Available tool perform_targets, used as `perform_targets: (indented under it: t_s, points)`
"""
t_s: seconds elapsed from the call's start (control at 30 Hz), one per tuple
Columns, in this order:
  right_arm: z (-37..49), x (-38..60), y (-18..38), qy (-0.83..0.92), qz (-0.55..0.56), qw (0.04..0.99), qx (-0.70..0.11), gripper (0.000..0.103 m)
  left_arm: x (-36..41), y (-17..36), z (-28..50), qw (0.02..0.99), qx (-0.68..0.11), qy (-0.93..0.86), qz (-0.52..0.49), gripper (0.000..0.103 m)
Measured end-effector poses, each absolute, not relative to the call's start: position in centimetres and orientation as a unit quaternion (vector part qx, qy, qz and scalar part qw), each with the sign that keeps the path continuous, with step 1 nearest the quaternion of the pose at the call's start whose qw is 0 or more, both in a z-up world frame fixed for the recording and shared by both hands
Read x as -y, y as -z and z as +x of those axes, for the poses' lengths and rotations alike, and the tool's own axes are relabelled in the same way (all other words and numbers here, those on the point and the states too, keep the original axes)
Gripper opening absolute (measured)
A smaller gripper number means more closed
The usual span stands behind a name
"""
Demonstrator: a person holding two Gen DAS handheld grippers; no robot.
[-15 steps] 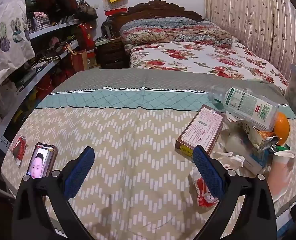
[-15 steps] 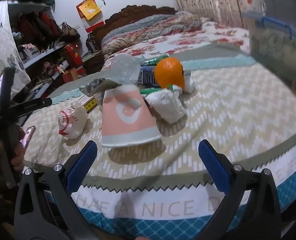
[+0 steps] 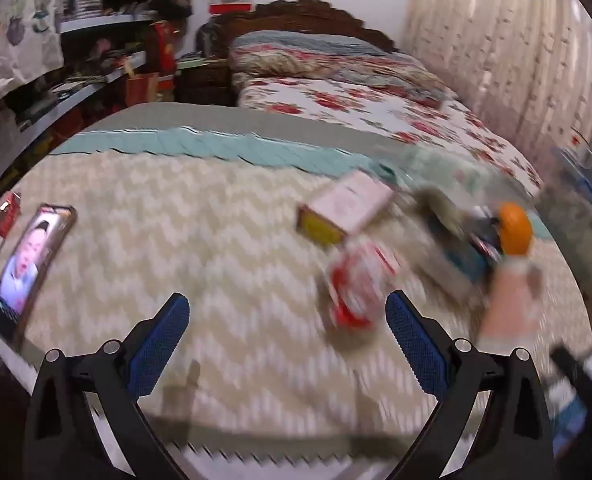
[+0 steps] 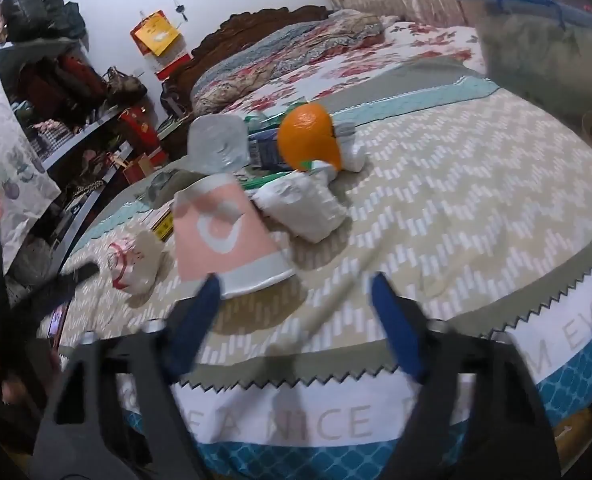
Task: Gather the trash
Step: 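Grasp the pink paper cup with the right tool while the left grasps the red-white bag, then carry both items to the beige wastebasket and open both tools to drop them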
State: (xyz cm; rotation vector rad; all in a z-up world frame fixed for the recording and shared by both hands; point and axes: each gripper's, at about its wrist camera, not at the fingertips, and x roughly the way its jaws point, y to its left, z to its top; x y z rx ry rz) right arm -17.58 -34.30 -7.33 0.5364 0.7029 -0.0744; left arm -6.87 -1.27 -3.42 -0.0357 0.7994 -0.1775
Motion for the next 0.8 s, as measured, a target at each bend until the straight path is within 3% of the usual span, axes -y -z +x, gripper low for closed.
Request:
perform_targets:
  t_s: [0.03, 0.13, 0.37, 0.53, 0.57, 0.6, 0.63, 0.73, 0.8]
  points:
    - [-17.4, 34.5, 7.4, 0.033, 0.26, 0.902, -0.342, 0.057, 1.3, 3.6, -7.4, 0.916, -0.388, 0.095, -0.02, 0.094]
    - [-16.7, 34.9, 7.7, 0.019, 0.262, 0.899, -0.352, 0.056, 1.6, 4.0, -7.8, 0.914, -0.392, 0.106, -0.014, 0.094]
    - [-14.3, 33.6, 8.2, -0.023, 0.255, 0.897, -0.359, 0.07, 2.9, 2.6, -3.1, 0.897, -0.399, 0.188, -0.015, 0.093]
    - [-11.7, 33.2, 8.5, -0.051, 0.248, 0.896, -0.365, 0.077, 4.8, 3.7, -0.7, 0.887, -0.414, 0.206, 0.003, 0.077]
    - [-11.2, 33.1, 8.6, -0.063, 0.251, 0.893, -0.368, 0.077, 5.1, 4.2, -0.4, 0.882, -0.422, 0.207, 0.006, 0.061]
    - [-10.7, 32.8, 8.9, -0.08, 0.255, 0.888, -0.373, 0.073, 5.4, 4.8, 0.0, 0.871, -0.441, 0.216, 0.01, 0.04]
    - [-10.5, 32.4, 9.1, -0.099, 0.26, 0.882, -0.38, 0.052, 5.3, 5.2, -0.3, 0.868, -0.443, 0.222, 0.014, 0.039]
    - [-10.6, 30.8, 9.1, -0.151, 0.249, 0.874, -0.39, 0.026, 4.8, 4.8, -2.1, 0.873, -0.423, 0.242, 0.029, 0.03]
    - [-11.4, 29.5, 8.6, -0.167, 0.219, 0.879, -0.39, 0.023, 4.1, 4.1, -3.2, 0.871, -0.415, 0.264, 0.017, 0.03]
